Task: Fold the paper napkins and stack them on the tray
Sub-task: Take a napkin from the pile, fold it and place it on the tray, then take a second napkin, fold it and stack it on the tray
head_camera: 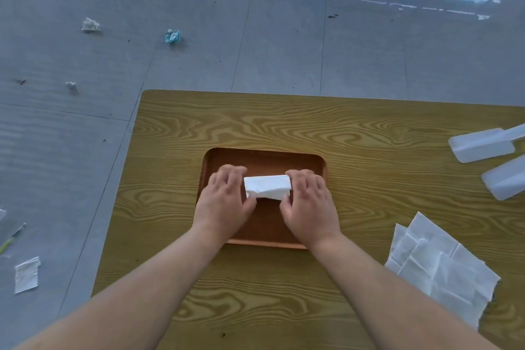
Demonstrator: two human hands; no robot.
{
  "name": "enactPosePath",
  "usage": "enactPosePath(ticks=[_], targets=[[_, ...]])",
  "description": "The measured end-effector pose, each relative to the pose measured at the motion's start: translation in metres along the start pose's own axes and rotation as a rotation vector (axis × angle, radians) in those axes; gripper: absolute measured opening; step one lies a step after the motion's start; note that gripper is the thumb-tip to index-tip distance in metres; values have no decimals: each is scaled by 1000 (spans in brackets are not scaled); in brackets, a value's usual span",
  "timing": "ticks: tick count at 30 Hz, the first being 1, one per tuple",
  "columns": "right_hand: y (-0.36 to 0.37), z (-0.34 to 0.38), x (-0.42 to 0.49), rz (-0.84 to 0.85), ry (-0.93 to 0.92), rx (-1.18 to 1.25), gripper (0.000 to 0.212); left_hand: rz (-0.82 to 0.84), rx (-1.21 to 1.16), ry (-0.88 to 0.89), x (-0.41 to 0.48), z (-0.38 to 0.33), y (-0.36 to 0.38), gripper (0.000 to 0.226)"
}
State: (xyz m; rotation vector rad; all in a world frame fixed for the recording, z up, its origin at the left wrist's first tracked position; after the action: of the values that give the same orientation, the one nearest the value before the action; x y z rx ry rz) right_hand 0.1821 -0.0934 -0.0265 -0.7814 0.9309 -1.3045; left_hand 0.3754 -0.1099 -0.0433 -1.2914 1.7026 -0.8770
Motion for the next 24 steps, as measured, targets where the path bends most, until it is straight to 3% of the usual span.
enactPosePath(ticks=[3, 5, 7, 14, 17, 21, 24], targets=[[19, 4, -12, 253, -192, -148, 66, 194, 200, 245, -7, -8, 13, 67], [35, 0, -14, 413, -219, -237, 69, 300, 260, 280, -9, -3, 23, 68], [42, -3, -16, 468, -223, -292, 70, 345, 307, 289, -9, 2, 28, 69], [53, -1, -23, 426, -189, -323, 73, 385, 372, 312, -9, 7, 32, 72], [41, -2, -22, 393, -173, -275, 71, 327, 350, 295, -6, -6, 24, 72], [-1, -26, -35, 230, -100, -179, 67, 237, 326, 376, 4, -47, 17, 69], [-41, -73, -63, 129, 55, -153, 66, 283, 297, 516, 10, -113, 27, 67]])
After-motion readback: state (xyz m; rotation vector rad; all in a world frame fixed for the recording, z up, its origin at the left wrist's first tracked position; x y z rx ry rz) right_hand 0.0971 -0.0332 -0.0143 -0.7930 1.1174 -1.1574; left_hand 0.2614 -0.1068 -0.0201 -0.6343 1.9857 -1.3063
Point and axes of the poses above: each hand's wrist, its own x-axis towards the middle knuckle, its own y-axis out of the palm, z = x × y, the point moved 4 cm from there along x, towards the middle knuckle, and after that the axes turned 3 degrees about y, right-handed, at the moved point
